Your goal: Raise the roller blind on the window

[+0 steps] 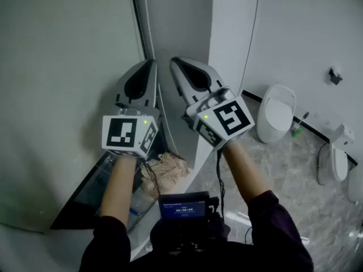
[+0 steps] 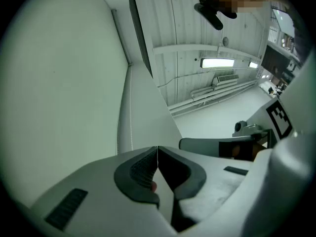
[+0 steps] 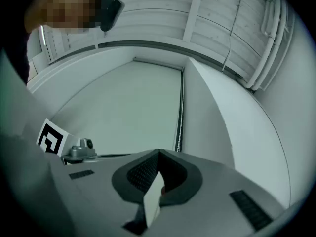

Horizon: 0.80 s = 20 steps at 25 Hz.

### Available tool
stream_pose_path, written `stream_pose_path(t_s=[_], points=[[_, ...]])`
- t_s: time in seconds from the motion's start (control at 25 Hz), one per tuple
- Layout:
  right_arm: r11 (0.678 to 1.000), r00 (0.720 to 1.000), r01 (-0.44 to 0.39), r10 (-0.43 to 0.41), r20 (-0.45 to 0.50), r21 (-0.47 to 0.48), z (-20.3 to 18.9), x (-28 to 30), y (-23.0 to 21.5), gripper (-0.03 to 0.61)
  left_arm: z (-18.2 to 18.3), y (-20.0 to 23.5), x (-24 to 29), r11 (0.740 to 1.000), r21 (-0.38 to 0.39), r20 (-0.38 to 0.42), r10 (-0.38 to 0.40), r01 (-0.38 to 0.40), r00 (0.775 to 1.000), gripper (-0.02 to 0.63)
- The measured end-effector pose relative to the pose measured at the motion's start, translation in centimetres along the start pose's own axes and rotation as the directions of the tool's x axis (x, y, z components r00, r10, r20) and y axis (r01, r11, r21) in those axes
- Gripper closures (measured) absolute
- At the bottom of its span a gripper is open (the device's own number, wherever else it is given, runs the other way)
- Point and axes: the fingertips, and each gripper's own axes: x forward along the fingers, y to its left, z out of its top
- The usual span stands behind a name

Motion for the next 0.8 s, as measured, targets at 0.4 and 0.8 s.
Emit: stream_pose_path(t_s=[0.4,0.8], points=[[0.998,0.999,0.017,-0.02,0.036,0.06,0.0,-0.5,-0.2,0.571,-0.4,0.3,-0.1,1.0,-0.02,0.002,0.006,-0.006,1.0,0.601],[0.997,1.0,0.024,-0.024,0.002,0.072,-0.1,-2.1,-1.4,0.569,-1.4,3.9,9.7,0.996,-0.093,-0.075,0.003,-0.01,0.997,0.494]])
